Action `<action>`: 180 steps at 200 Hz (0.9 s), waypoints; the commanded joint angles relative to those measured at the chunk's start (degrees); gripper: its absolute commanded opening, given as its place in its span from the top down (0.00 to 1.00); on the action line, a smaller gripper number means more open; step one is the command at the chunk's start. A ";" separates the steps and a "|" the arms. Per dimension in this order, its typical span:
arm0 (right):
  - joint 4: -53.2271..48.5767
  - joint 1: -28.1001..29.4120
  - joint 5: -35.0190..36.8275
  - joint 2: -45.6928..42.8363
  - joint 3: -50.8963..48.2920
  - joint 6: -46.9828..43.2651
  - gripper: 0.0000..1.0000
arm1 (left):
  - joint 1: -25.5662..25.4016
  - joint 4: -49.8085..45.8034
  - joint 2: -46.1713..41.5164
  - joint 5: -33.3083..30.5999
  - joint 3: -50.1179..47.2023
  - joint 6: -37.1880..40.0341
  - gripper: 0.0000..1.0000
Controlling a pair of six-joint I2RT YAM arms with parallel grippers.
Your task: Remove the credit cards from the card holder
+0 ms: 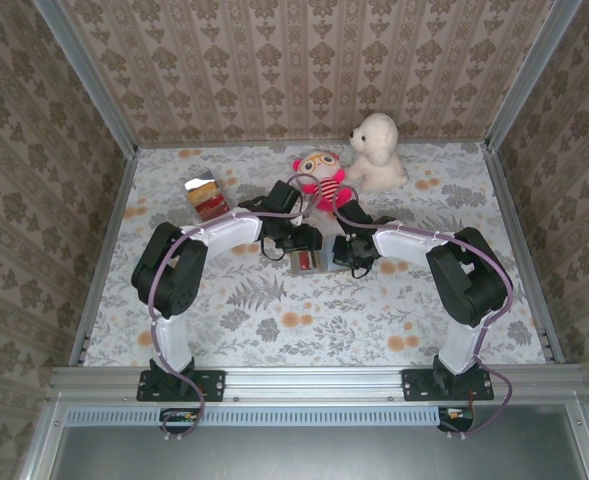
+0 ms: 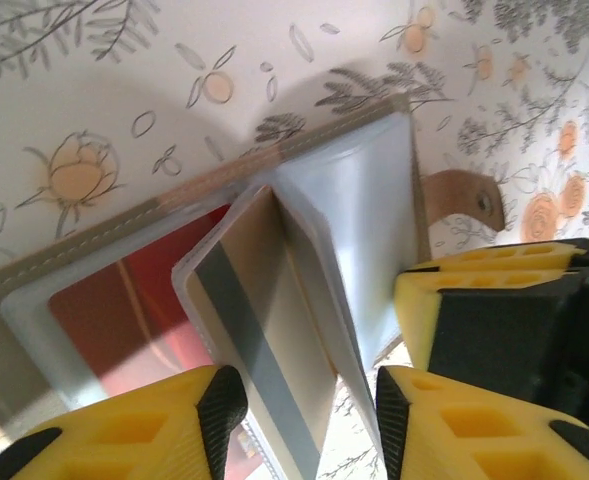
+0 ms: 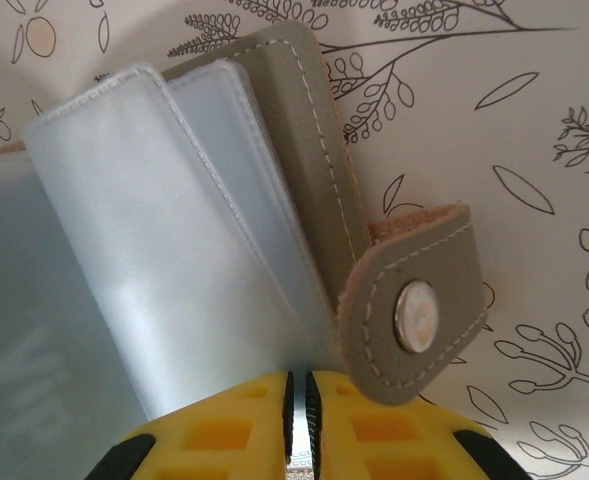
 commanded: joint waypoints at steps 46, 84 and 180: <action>-1.05 0.80 -1.07 1.20 -0.49 -0.26 0.84 | -0.56 1.90 1.60 5.56 0.39 -0.59 0.59; 0.29 0.29 -1.71 -1.23 -1.62 0.35 0.85 | -0.72 1.89 1.78 5.29 0.36 -0.60 0.62; -0.02 -0.60 1.03 -12.10 -4.08 -0.20 0.79 | -0.76 -1.68 2.95 0.50 0.50 -0.07 0.68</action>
